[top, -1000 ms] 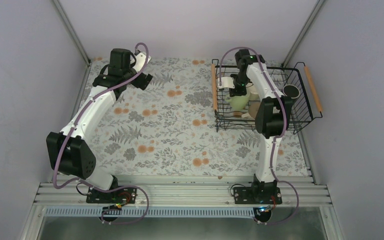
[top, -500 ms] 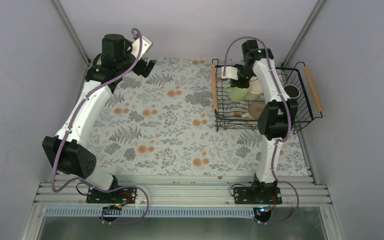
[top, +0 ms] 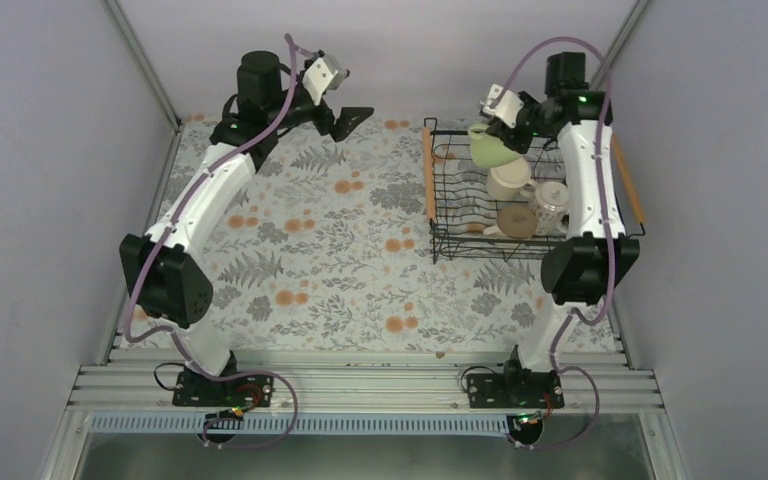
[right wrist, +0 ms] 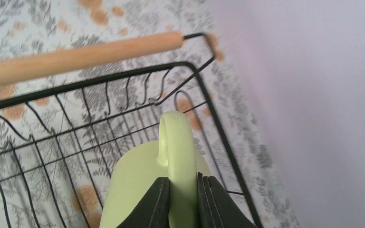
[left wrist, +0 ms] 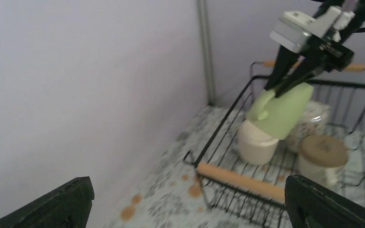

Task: Unload the cups from the dish rack

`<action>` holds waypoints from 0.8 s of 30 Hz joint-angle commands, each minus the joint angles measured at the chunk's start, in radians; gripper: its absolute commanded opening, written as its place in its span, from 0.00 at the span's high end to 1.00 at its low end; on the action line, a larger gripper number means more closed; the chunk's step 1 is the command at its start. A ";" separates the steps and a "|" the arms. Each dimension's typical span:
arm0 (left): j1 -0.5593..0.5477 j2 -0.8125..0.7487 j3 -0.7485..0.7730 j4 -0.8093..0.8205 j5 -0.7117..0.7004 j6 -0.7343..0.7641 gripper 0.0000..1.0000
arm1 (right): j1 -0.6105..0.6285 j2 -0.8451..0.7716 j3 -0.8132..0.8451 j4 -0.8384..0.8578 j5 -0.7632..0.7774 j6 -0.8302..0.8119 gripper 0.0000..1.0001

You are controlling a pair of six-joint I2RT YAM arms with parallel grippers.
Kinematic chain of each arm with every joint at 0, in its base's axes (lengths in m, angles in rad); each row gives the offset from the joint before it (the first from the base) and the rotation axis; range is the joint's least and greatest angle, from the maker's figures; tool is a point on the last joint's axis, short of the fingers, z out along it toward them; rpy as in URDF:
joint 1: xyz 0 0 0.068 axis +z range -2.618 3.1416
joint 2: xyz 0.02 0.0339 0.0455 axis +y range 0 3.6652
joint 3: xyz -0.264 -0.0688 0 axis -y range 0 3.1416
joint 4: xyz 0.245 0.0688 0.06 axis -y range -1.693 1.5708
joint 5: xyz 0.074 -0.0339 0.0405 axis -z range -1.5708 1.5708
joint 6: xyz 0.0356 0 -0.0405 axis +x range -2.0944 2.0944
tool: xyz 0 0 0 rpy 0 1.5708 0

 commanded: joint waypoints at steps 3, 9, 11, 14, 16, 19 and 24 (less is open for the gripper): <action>-0.032 0.089 -0.112 0.457 0.304 -0.229 0.00 | -0.046 -0.137 0.035 0.155 -0.249 0.196 0.96; -0.108 0.205 -0.044 0.567 0.351 -0.290 0.00 | -0.069 -0.241 -0.032 0.288 -0.461 0.377 0.96; -0.122 0.228 -0.030 0.623 0.366 -0.342 0.00 | -0.070 -0.275 -0.076 0.357 -0.513 0.430 0.96; -0.139 0.255 -0.023 0.713 0.408 -0.438 0.00 | -0.071 -0.305 -0.111 0.435 -0.584 0.500 0.97; -0.145 0.277 -0.005 0.770 0.451 -0.517 0.00 | -0.072 -0.301 -0.117 0.470 -0.639 0.548 0.97; -0.159 0.328 0.062 0.774 0.512 -0.598 0.00 | -0.072 -0.300 -0.149 0.537 -0.707 0.619 0.97; -0.179 0.361 0.096 0.856 0.549 -0.700 0.03 | -0.073 -0.311 -0.232 0.641 -0.755 0.673 0.97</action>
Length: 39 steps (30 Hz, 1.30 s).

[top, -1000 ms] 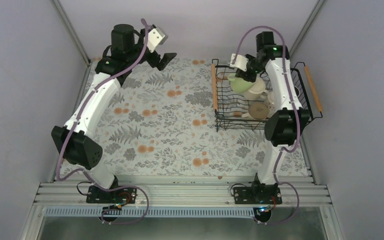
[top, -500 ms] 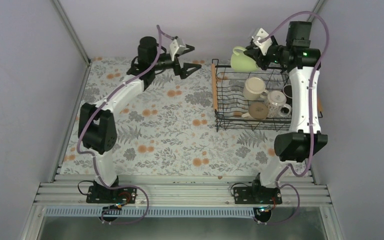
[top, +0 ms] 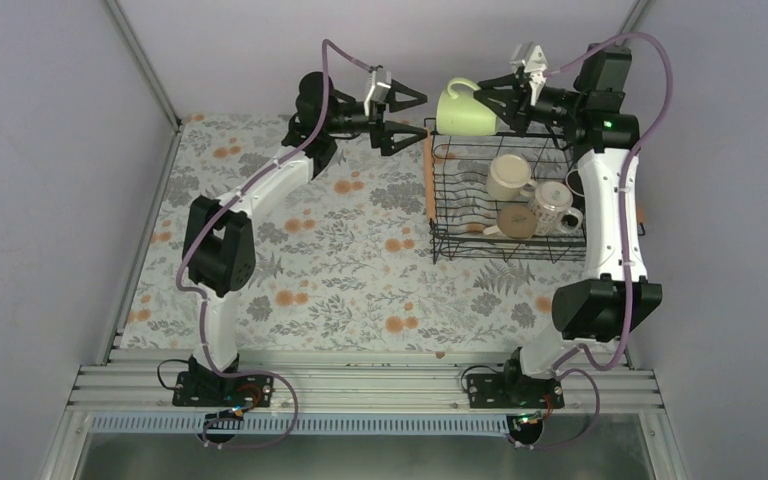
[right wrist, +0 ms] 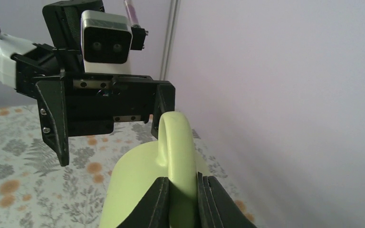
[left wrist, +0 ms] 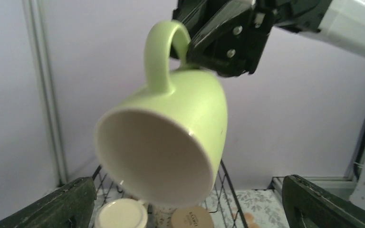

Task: Unload the cups from the dish rack

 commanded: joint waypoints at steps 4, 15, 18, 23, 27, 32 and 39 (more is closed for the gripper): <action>-0.037 0.056 0.087 0.090 0.091 -0.127 0.03 | -0.010 -0.017 -0.044 0.166 -0.158 0.105 0.97; -0.049 0.116 0.140 0.168 0.128 -0.268 0.24 | -0.009 -0.015 -0.100 0.293 -0.191 0.178 0.97; -0.050 0.108 0.142 0.186 0.128 -0.291 0.52 | -0.009 -0.007 -0.103 0.320 -0.202 0.199 0.97; -0.052 0.094 0.139 0.200 0.129 -0.309 0.71 | -0.008 0.004 -0.117 0.370 -0.233 0.255 0.97; -0.053 0.083 0.127 0.217 0.137 -0.330 0.88 | -0.008 0.012 -0.121 0.385 -0.253 0.273 0.97; -0.057 0.075 0.109 0.306 0.144 -0.405 0.98 | -0.009 0.013 -0.126 0.383 -0.257 0.272 0.97; -0.061 0.066 0.109 0.305 0.164 -0.410 0.98 | -0.007 0.011 -0.131 0.363 -0.257 0.259 0.79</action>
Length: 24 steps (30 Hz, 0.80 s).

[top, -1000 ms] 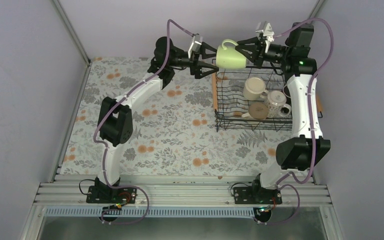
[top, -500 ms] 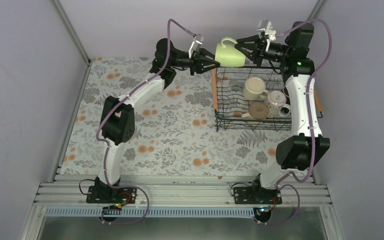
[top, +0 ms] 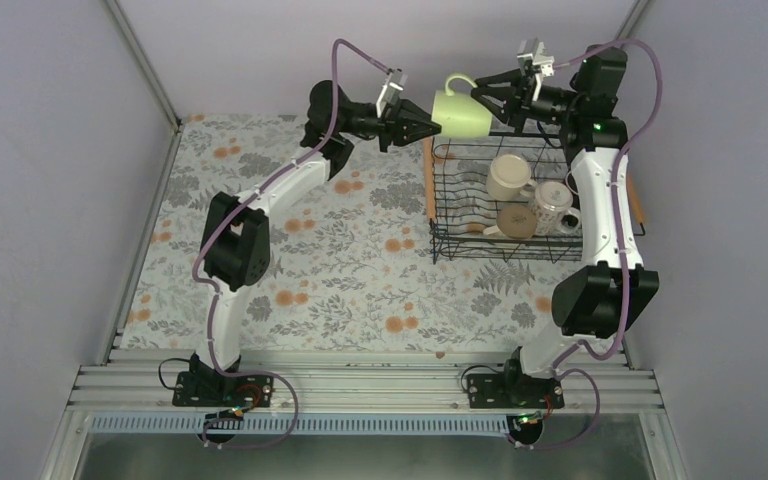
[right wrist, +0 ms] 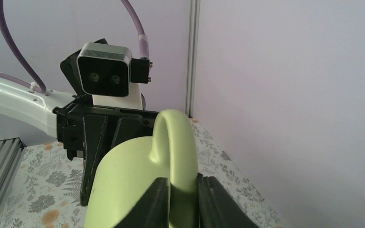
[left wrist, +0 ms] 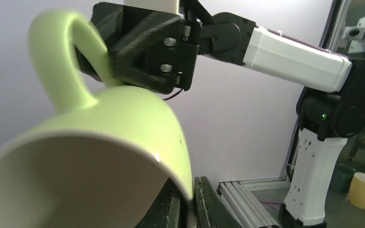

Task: Unload the cups from the dish rack

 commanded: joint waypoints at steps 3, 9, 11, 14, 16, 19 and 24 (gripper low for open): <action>-0.006 -0.047 0.003 0.024 0.021 -0.043 0.98 | 0.000 -0.026 -0.009 0.049 -0.071 -0.046 0.41; 0.013 -0.072 0.117 -0.527 -0.008 0.381 0.97 | -0.002 -0.082 -0.019 -0.016 0.083 -0.125 0.00; 0.033 -0.076 0.182 -0.726 -0.056 0.541 0.98 | -0.003 -0.106 -0.020 -0.051 0.141 -0.156 0.00; 0.086 -0.084 0.270 -0.963 -0.161 0.699 0.98 | -0.004 -0.135 -0.008 -0.122 0.232 -0.205 0.00; 0.139 -0.081 0.358 -1.115 -0.223 0.808 0.98 | -0.007 -0.150 0.000 -0.160 0.307 -0.238 0.00; 0.226 -0.080 0.519 -1.368 -0.381 0.995 0.98 | -0.008 -0.139 0.035 -0.223 0.456 -0.284 0.00; 0.321 -0.134 0.585 -1.657 -0.793 1.352 0.98 | -0.019 0.010 0.223 -0.421 0.616 -0.325 0.00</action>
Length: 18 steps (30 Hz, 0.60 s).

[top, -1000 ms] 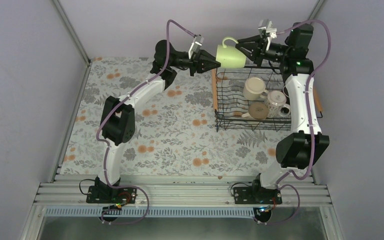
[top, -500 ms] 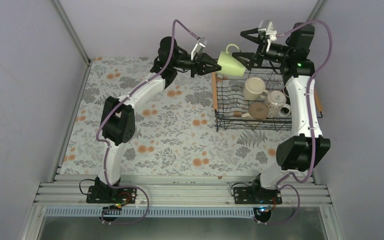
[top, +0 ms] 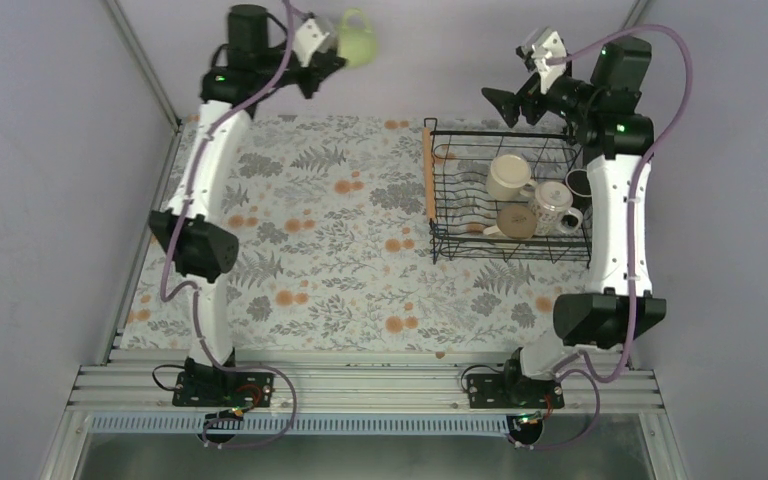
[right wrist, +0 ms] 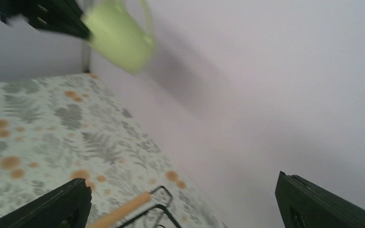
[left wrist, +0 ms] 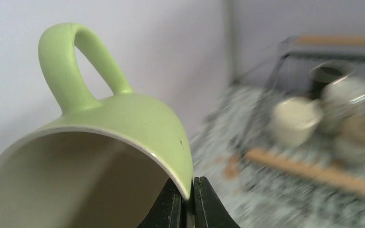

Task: Unload the cups from the dish rack

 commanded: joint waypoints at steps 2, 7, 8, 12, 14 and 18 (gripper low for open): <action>0.095 -0.138 0.003 -0.329 -0.473 0.458 0.98 | -0.024 0.171 0.187 -0.239 0.184 -0.088 0.00; 0.201 -0.179 -0.129 -0.435 -0.705 0.608 0.98 | -0.024 0.222 0.193 -0.266 0.167 -0.109 0.00; 0.225 -0.177 -0.146 -0.460 -0.730 0.625 0.98 | -0.025 0.226 0.193 -0.270 0.163 -0.113 0.00; 0.336 -0.134 -0.186 -0.559 -0.784 0.685 0.98 | -0.023 0.248 0.200 -0.287 0.166 -0.136 0.00; 0.386 -0.102 -0.196 -0.614 -0.813 0.729 0.98 | -0.023 0.255 0.209 -0.302 0.167 -0.148 0.00; 0.483 -0.043 -0.204 -0.691 -0.810 0.784 0.98 | -0.023 0.256 0.222 -0.353 0.152 -0.191 0.00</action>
